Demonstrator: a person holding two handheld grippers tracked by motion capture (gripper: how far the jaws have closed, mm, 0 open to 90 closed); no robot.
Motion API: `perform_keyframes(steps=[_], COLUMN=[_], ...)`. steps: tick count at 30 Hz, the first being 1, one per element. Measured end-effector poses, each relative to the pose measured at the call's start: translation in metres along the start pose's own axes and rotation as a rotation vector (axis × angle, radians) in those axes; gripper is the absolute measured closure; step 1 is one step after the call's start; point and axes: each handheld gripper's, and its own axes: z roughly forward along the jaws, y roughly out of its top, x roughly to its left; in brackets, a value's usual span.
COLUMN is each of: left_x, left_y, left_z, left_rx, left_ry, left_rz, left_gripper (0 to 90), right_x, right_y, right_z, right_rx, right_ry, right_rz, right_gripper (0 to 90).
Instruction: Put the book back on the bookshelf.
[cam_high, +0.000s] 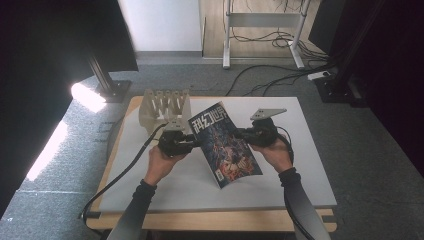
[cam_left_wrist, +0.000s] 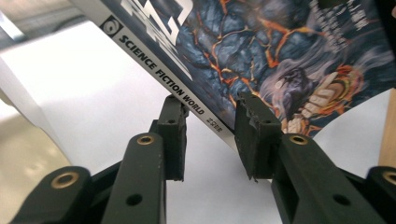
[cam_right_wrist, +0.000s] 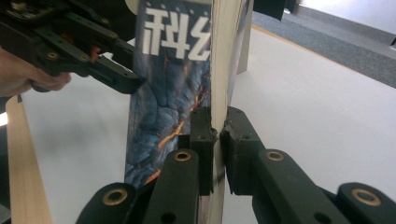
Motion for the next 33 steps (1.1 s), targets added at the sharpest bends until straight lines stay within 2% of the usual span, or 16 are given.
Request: perform_keyframes(steps=[3, 9, 10, 11, 12, 14, 15, 16, 17, 18, 20, 22, 23, 25, 28, 33], left_x=[-0.003, -0.012, -0.012, -0.017, -0.017, -0.022, -0.022, -0.024, -0.024, -0.025, -0.026, -0.027, -0.029, -0.030, -0.031, -0.030], left_y=[0.004, 0.013, 0.013, 0.016, 0.016, 0.017, 0.017, 0.015, 0.015, 0.014, 0.014, 0.015, 0.016, 0.017, 0.021, 0.024], left_z=[-0.005, -0.023, -0.023, -0.029, -0.029, -0.033, -0.033, -0.034, -0.034, -0.035, -0.035, -0.034, -0.031, -0.029, -0.019, -0.006], left_rx=[-0.011, -0.078, -0.078, -0.094, -0.094, -0.109, -0.109, -0.096, -0.096, -0.100, -0.085, -0.079, -0.053, -0.046, -0.009, 0.036], left_ry=[0.005, 0.028, 0.028, 0.046, 0.046, 0.071, 0.071, 0.078, 0.078, 0.049, 0.029, 0.028, 0.023, 0.022, 0.002, -0.005], left_rz=[0.022, 0.101, 0.101, 0.143, 0.143, 0.184, 0.184, 0.214, 0.214, 0.217, 0.235, 0.245, 0.262, 0.264, 0.271, 0.274], left_gripper=[67.6, 75.0, 76.2, 77.5, 78.9, 80.9, 81.3, 81.3, 81.2, 81.3, 80.1, 77.8, 73.6, 67.2, 62.2, 60.3], right_x=[0.000, -0.002, -0.002, -0.002, -0.002, -0.002, -0.002, -0.003, -0.003, -0.006, -0.008, -0.010, -0.010, -0.010, -0.012, -0.014], right_y=[0.000, -0.001, -0.001, -0.002, -0.002, -0.004, -0.004, -0.008, -0.008, -0.013, -0.016, -0.019, -0.020, -0.022, -0.026, -0.031], right_z=[-0.001, -0.004, -0.004, -0.005, -0.005, -0.002, -0.002, 0.001, 0.001, 0.004, 0.003, 0.000, -0.001, -0.003, -0.005, -0.007], right_rx=[-0.005, -0.028, -0.028, -0.036, -0.036, -0.040, -0.040, -0.030, -0.030, -0.037, -0.037, -0.038, -0.035, -0.036, -0.032, -0.036], right_ry=[-0.004, -0.036, -0.036, -0.042, -0.042, -0.053, -0.053, -0.062, -0.062, -0.061, -0.062, -0.062, -0.060, -0.055, -0.051, -0.046], right_rz=[0.001, -0.003, -0.003, -0.001, -0.001, -0.010, -0.010, -0.008, -0.008, 0.000, 0.004, 0.004, 0.000, -0.001, -0.006, -0.004], right_gripper=[81.4, 81.5, 81.5, 81.5, 81.5, 81.6, 81.6, 81.6, 81.6, 81.6, 81.6, 81.5, 81.5, 81.4, 81.2, 81.0])
